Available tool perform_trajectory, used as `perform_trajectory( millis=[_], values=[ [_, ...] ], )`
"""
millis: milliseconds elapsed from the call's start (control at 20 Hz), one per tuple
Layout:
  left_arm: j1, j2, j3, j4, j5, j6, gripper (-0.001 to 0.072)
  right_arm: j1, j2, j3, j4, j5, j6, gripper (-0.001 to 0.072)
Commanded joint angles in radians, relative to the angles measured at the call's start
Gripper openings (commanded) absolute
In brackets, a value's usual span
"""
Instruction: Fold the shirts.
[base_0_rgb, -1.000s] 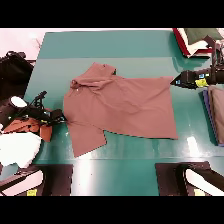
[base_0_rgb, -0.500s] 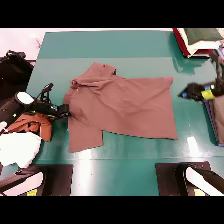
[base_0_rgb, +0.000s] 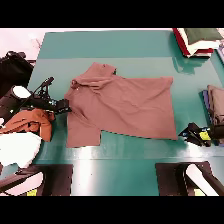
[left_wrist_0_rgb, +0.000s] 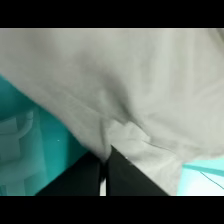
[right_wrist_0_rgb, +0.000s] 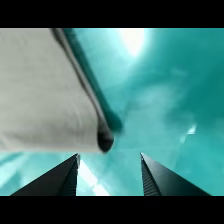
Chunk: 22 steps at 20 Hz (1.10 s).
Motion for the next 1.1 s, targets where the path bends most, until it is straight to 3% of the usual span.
perform_trajectory(
  millis=[0, 500, 550, 650, 700, 850, 1050],
  values=[
    [0.0, 0.001, 0.004, -0.002, -0.003, 0.002, 0.0023, -0.019, -0.08, -0.007, 0.098, -0.022, -0.013, 0.0379],
    [0.0, 0.001, 0.004, -0.003, -0.036, 0.002, 0.0024, 0.22, -0.272, 0.046, 0.098, -0.087, 0.026, 0.0379],
    [0.0, 0.001, 0.004, -0.003, -0.039, 0.002, 0.0024, 0.242, -0.272, 0.046, 0.097, -0.101, 0.026, 0.0339],
    [0.0, 0.001, 0.006, -0.003, -0.039, 0.002, 0.0023, 0.288, -0.245, 0.047, 0.099, -0.125, 0.006, 0.0058],
    [0.0, 0.001, 0.019, -0.002, -0.049, 0.002, 0.0023, 0.304, -0.214, 0.056, 0.098, -0.13, -0.009, 0.0016],
    [0.0, 0.049, 0.134, 0.002, -0.081, 0.002, 0.0023, 0.326, -0.08, 0.191, 0.1, -0.079, -0.013, 0.0015],
    [0.01, 0.22, 0.46, 0.014, -0.081, -0.016, 0.0023, 0.325, 0.094, 0.584, 0.103, 0.014, -0.012, 0.0014]
  ],
)
